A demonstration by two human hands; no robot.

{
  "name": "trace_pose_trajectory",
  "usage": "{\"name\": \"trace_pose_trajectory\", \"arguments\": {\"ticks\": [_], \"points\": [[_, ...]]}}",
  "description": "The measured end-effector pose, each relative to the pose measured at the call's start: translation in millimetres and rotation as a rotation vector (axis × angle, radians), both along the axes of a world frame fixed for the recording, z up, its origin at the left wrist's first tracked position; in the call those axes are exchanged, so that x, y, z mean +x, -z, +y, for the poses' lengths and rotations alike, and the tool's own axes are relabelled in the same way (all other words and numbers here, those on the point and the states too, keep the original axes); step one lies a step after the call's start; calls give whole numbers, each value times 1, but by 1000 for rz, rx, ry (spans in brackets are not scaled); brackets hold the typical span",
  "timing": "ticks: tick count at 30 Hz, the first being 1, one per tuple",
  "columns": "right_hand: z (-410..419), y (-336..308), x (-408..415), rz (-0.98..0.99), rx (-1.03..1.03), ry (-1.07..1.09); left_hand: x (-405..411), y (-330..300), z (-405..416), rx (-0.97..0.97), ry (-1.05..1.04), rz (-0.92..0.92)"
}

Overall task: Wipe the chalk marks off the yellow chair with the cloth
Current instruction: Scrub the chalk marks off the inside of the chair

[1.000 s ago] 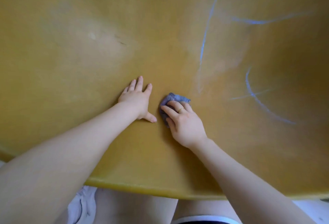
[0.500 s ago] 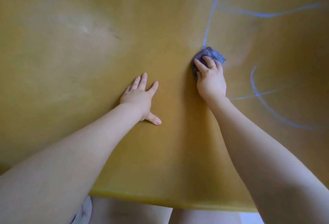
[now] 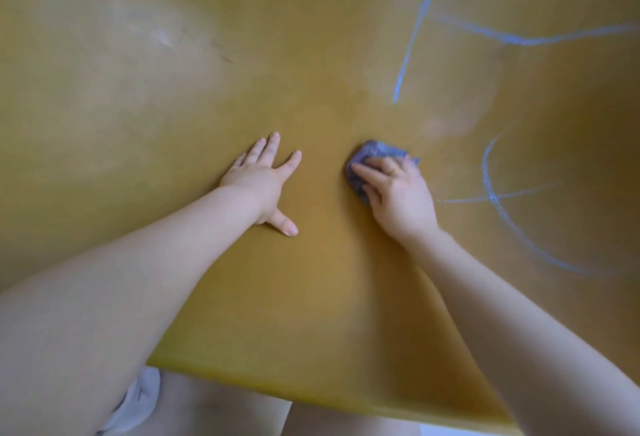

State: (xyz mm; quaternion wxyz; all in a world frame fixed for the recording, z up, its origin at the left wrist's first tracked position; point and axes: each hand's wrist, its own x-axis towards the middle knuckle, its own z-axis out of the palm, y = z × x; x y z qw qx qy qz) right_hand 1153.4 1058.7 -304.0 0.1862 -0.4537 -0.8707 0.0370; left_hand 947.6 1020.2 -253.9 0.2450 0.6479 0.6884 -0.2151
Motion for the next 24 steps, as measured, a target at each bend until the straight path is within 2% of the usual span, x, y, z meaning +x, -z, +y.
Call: {"name": "trace_pose_trajectory", "arguments": {"ticks": [5, 8, 12, 17, 20, 24], "points": [[69, -6, 16, 44, 41, 236, 2, 0, 0, -6, -3, 13], [75, -6, 11, 102, 9, 282, 2, 1, 0, -9, -13, 26], [54, -5, 10, 46, -154, 263, 2, 1, 0, -2, -10, 26], [-41, -1, -12, 79, -346, 106, 1, 0, -1, -25, -10, 54], [-74, -7, -12, 50, -369, 35, 3, 0, 2, -7, 22, 80], [-58, -12, -7, -59, -300, 67, 2, 0, 1, 11, 36, 59]]}}
